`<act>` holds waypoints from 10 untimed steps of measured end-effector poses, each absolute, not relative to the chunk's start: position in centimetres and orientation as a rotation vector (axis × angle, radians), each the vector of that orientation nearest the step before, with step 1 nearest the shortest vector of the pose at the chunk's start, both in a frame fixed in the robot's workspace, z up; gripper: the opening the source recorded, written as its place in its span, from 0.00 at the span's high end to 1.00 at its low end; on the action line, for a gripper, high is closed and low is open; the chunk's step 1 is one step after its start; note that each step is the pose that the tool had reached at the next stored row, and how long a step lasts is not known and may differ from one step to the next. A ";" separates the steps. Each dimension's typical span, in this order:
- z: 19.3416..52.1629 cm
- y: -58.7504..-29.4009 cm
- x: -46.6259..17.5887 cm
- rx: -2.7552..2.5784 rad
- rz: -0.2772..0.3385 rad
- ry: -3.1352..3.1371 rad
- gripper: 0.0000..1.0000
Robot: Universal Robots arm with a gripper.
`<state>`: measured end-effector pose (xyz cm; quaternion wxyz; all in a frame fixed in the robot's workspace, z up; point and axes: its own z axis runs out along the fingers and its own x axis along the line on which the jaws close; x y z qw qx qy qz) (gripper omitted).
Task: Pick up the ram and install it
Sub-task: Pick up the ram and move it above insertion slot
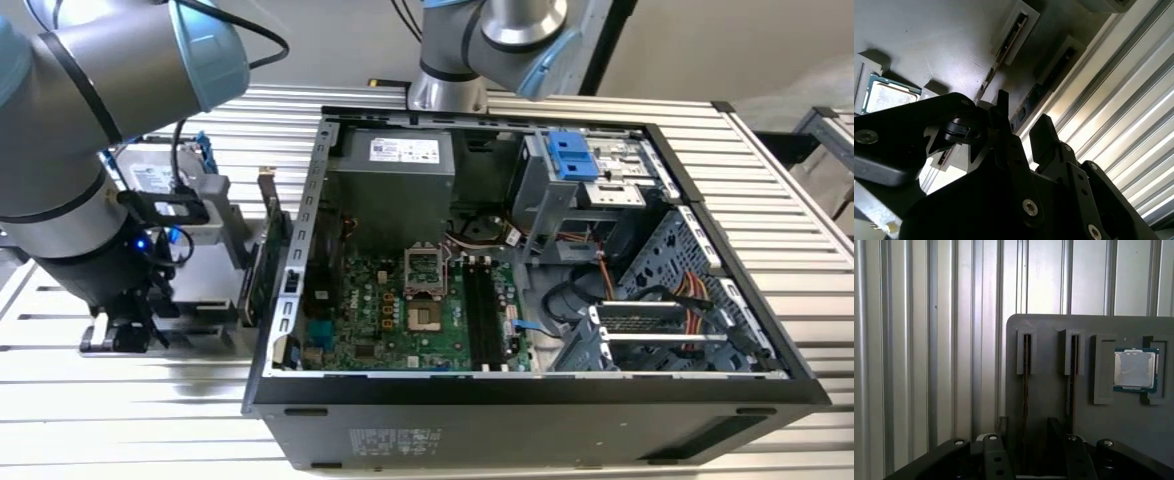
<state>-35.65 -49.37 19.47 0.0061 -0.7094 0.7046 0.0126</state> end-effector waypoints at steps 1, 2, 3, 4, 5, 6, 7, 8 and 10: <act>19.5 -49.4 -35.7 -2.217 0.047 2.202 0.00; 19.5 -49.4 -35.7 -2.216 0.047 2.201 0.00; 19.5 -49.4 -35.7 -2.216 0.047 2.201 0.00; 19.5 -49.4 -35.7 -2.216 0.047 2.201 0.00; 19.5 -49.4 -35.7 -2.216 0.048 2.201 0.00; 19.5 -49.5 -35.7 -2.216 0.048 2.201 0.00; 19.5 -49.6 -35.7 -2.216 0.047 2.201 0.00; 19.5 -49.7 -35.7 -2.216 0.048 2.201 0.00; 19.5 -49.8 -35.7 -2.216 0.048 2.201 0.00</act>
